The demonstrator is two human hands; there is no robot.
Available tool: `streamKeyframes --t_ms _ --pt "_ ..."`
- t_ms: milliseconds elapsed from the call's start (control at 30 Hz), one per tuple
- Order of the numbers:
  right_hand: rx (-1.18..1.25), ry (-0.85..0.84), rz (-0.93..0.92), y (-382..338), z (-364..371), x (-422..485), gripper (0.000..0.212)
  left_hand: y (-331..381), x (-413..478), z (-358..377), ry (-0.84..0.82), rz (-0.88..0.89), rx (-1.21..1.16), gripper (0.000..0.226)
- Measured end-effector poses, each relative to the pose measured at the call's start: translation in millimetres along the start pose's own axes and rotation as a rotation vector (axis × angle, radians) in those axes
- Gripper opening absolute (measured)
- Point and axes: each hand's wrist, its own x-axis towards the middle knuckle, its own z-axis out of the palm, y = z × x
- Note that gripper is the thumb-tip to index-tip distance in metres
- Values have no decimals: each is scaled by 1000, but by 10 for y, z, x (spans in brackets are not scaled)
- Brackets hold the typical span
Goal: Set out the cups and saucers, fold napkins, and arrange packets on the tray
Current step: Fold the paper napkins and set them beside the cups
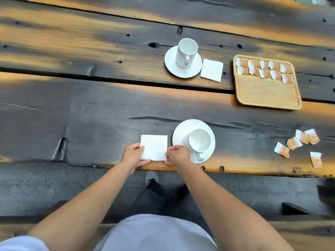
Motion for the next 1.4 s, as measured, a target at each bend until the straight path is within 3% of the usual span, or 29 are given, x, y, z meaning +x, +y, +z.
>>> streamKeyframes --t_ms 333,467,633,900,1200,1400 --pt "30 25 17 37 26 45 18 30 93 60 44 19 57 11" --pt "45 36 2 43 40 44 17 85 73 84 127 70 261 11" --pt "36 50 -15 33 18 12 10 159 3 71 155 271 812 20" --pt "1 17 -72 6 -135 -73 14 191 -152 104 225 278 1000 20" --pt "-186 -235 -70 188 -398 -207 17 104 -421 310 263 279 1175 21" --pt "-497 -481 -32 444 -948 -279 32 -199 -823 886 37 197 1254 17"
